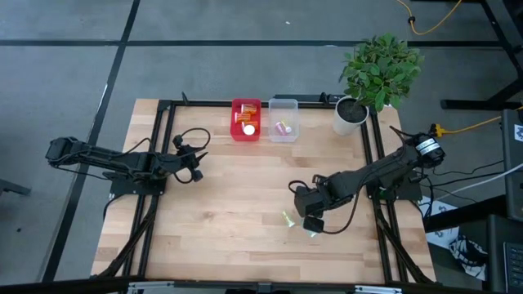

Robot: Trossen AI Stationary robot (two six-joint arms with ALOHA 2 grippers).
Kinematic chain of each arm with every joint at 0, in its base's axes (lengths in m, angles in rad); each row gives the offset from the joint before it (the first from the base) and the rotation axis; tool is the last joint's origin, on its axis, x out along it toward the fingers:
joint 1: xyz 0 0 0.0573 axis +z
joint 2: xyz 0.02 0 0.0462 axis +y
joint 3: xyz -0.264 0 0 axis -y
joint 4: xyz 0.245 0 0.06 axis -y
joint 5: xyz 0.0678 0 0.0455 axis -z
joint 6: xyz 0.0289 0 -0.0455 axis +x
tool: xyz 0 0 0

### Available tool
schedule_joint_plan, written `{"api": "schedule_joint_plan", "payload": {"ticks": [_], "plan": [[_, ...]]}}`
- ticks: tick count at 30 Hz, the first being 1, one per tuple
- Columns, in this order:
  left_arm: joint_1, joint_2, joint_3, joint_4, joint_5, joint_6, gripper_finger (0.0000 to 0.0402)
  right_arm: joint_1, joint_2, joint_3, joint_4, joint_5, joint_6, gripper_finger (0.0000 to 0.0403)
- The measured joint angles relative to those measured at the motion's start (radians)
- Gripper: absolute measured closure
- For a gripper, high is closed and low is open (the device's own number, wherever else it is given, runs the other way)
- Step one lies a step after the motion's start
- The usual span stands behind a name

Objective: Pick and place medicine bottles into bin by pill shape (circle, oval)
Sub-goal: Put the small blue pill bottle into the transparent bin

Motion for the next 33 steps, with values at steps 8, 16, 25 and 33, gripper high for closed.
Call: {"api": "schedule_joint_plan", "payload": {"ticks": [8,16,25,33], "plan": [[0.000,0.000,0.000,0.000,0.000,0.000,0.0319,-0.015,0.001,0.000,0.036,0.235,0.005,0.0306],[0.000,0.000,0.000,0.000,0.000,0.000,0.0319,-0.173,0.001,0.000,0.250,0.518,-0.160,0.0303],[0.000,0.000,0.000,0.000,-0.001,0.000,0.0319,-0.405,0.001,0.000,0.532,0.615,-0.461,0.0302],[0.000,0.000,0.000,0.001,-0.050,0.156,0.0319,-0.553,0.001,0.000,0.589,0.536,-0.486,0.0302]]}}
